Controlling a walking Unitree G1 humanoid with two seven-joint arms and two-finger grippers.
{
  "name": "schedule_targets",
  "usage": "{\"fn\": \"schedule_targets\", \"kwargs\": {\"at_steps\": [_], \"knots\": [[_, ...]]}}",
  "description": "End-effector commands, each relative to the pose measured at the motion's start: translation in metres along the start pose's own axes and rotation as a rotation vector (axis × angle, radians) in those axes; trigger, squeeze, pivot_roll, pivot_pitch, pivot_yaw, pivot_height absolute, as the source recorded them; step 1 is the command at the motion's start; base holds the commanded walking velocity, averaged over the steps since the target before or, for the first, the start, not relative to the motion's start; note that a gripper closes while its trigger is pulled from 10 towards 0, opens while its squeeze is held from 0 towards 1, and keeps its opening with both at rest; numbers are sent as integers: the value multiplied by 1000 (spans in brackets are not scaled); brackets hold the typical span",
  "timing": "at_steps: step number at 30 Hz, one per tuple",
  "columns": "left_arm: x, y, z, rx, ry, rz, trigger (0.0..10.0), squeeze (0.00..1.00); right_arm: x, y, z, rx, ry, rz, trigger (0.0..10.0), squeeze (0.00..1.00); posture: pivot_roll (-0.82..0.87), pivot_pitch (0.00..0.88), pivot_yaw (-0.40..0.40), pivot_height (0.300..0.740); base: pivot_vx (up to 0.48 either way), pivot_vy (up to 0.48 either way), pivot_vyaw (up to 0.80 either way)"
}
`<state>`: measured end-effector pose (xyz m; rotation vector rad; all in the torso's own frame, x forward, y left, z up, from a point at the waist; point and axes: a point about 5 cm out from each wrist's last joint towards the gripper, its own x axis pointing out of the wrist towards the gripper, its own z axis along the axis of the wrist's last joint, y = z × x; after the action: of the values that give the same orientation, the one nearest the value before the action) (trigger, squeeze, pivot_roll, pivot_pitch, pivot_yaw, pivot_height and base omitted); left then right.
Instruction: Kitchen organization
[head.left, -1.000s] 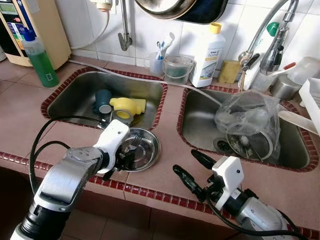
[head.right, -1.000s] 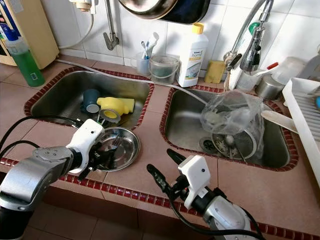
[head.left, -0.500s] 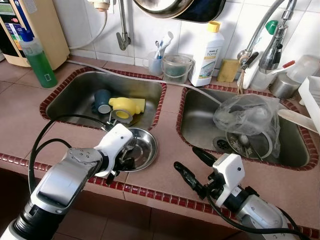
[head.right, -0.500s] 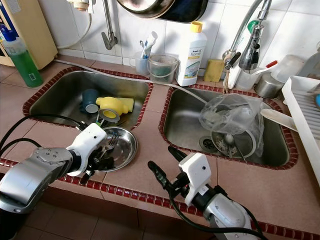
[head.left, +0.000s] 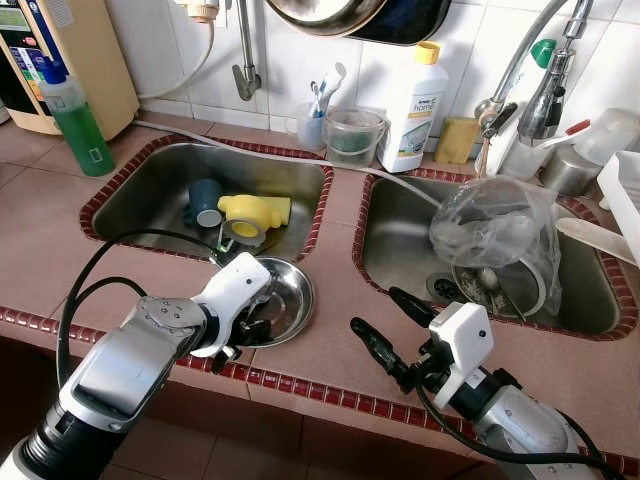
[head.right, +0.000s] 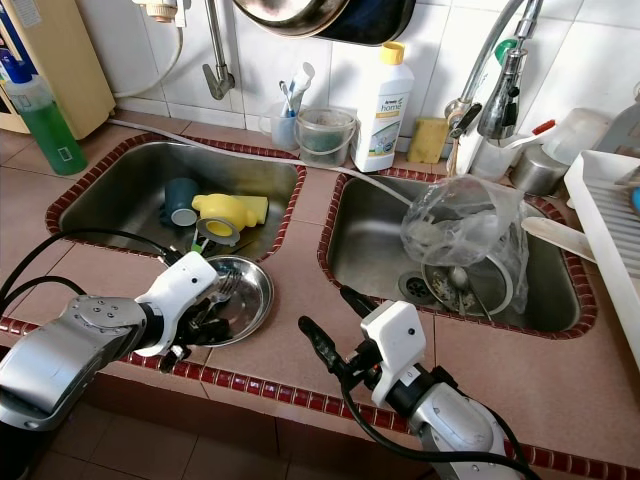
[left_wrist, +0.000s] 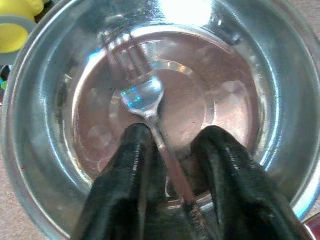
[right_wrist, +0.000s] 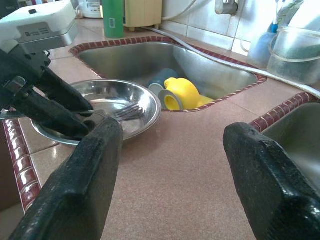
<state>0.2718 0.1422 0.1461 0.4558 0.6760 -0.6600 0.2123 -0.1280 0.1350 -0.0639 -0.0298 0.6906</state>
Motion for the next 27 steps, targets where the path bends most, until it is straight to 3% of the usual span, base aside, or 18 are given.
{"fn": "schedule_targets", "kwargs": {"at_steps": [1, 27], "knots": [[-2, -1, 3, 26, -8, -14, 157, 0, 0, -3, 4, -19, -13, -19, 10000, 0, 59, 54, 2, 740, 0, 0, 0], [-3, 1, 5, 30, -12, -22, 0, 0, 2, -4, 4, -23, -21, -33, 10000, 0, 62, 52, 3, 740, 0, 0, 0]]}}
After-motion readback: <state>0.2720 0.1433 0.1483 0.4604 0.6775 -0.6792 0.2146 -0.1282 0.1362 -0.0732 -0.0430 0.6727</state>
